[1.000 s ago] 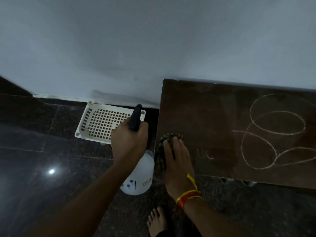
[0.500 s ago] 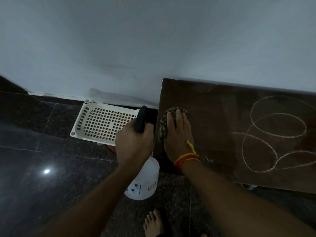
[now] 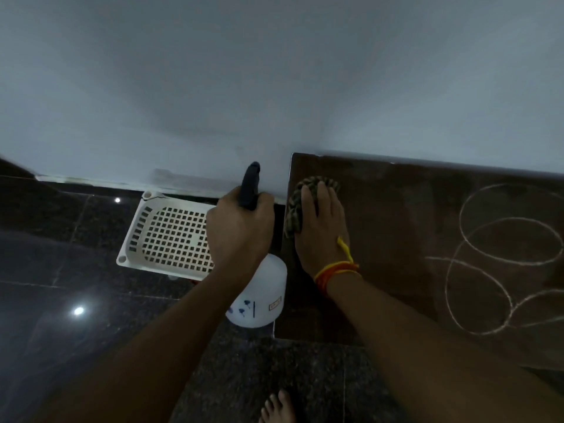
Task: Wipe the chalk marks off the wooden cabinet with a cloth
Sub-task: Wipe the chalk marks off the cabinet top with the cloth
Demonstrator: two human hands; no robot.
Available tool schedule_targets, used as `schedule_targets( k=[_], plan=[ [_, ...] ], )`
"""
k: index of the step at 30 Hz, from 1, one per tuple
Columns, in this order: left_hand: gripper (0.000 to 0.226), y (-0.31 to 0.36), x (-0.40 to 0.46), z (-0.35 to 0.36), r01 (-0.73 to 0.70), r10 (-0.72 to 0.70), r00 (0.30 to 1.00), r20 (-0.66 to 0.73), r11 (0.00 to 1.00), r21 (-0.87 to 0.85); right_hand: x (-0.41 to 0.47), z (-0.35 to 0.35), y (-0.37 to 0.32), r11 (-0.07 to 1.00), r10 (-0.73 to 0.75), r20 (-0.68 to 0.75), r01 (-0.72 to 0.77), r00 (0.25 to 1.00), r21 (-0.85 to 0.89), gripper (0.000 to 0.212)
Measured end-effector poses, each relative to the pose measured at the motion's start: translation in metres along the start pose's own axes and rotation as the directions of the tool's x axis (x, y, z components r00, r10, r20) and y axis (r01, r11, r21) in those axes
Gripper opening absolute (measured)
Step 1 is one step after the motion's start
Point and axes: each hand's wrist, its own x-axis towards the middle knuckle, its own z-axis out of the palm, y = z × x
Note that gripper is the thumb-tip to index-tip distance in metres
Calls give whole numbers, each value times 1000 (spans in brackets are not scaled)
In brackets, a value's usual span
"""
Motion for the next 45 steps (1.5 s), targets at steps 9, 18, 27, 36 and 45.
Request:
schedule_targets(
  k=[9,18,27,36,45],
  plan=[
    [34,5,18,10,-52,51,998,41,999,12,49,8,3,999,-11,8,11,1000,41,53],
    [32,9,27,13,-61,60,997,48,998,21,64,0,27,999,-21,34,20,999,39,56],
    [34,15,29,4,-59,57,996,62,998,35,69,-3,10,995,77,31,-78,997,64,56],
    [29,22,22,14,-83,80,994,70,995,46,64,-9,57,996,91,22,-91,996,14,55],
    [27,35,7,17,-82,81,994,71,997,11,46,-23,78,989,146,74,-148,987,29,64]
  ],
)
